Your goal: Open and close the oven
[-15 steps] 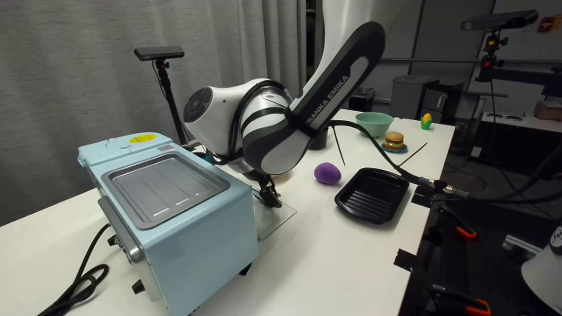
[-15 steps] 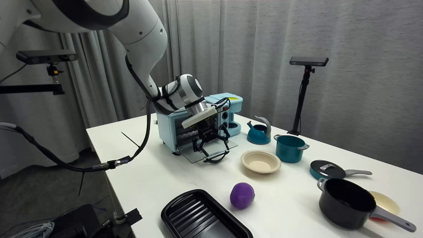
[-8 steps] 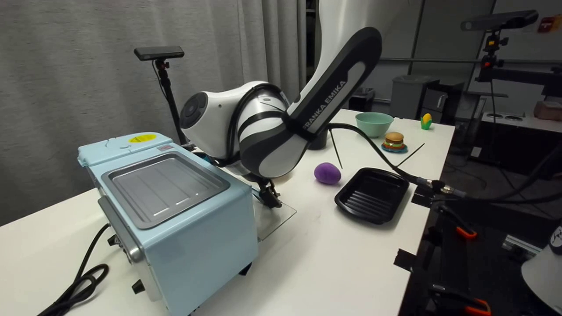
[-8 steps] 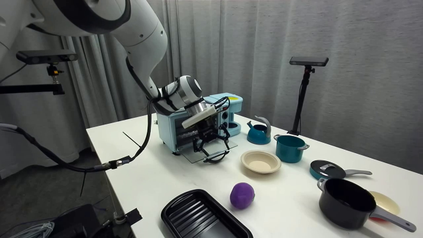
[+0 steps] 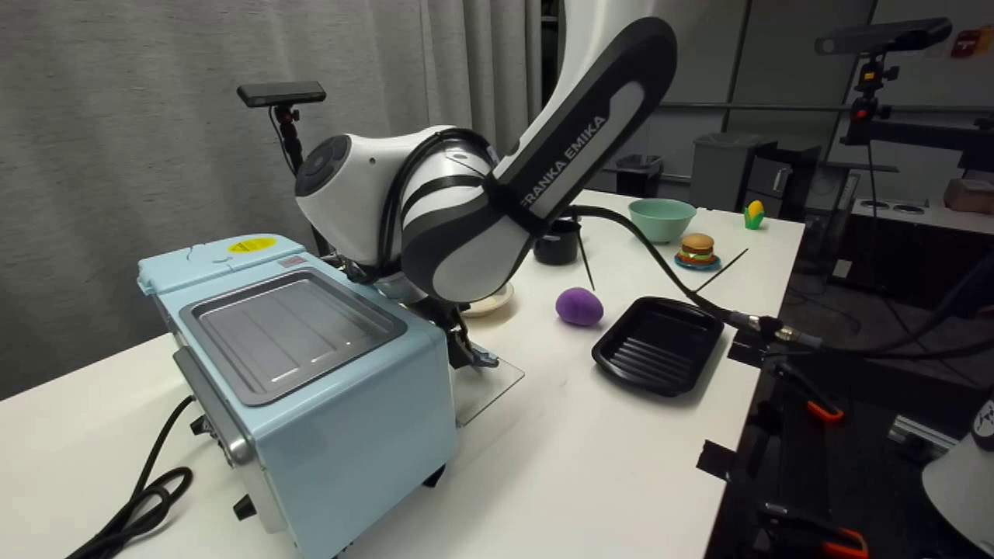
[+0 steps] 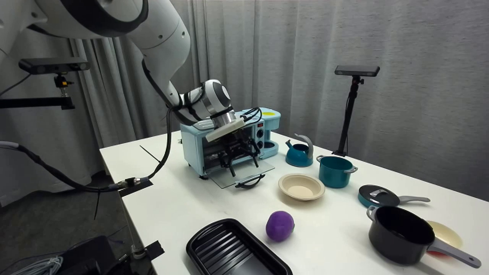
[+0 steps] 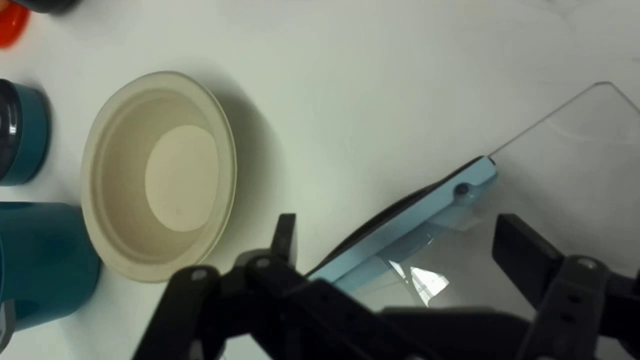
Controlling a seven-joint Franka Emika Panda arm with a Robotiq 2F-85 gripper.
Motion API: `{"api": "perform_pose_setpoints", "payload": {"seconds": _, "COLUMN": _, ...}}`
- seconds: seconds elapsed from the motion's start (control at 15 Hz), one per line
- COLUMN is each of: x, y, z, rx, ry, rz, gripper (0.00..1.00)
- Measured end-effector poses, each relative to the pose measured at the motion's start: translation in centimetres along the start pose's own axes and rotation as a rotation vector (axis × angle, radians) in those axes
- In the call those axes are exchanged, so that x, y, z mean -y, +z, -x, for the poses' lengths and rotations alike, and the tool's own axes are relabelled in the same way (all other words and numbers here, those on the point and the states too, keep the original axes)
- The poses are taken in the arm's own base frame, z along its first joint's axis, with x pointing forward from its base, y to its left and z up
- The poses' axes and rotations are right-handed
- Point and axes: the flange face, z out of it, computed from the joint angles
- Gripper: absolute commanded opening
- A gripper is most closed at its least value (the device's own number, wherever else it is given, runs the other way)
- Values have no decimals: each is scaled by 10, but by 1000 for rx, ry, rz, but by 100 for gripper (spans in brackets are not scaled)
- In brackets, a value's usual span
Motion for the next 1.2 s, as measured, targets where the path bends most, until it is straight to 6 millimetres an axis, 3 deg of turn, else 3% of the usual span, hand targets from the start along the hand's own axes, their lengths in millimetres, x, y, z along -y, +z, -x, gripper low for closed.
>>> {"api": "perform_pose_setpoints", "payload": {"seconds": 0.33, "x": -5, "y": -23, "z": 0, "rx": -64, "ry": 61, "rz": -83, "gripper": 100}}
{"api": "perform_pose_setpoints", "payload": {"seconds": 0.87, "x": -44, "y": -56, "z": 14, "rx": -165, "ry": 162, "rz": -147, "gripper": 100}}
{"api": "perform_pose_setpoints", "payload": {"seconds": 1.2, "x": -70, "y": -81, "z": 34, "rx": -233, "ry": 200, "rz": -168, "gripper": 100}}
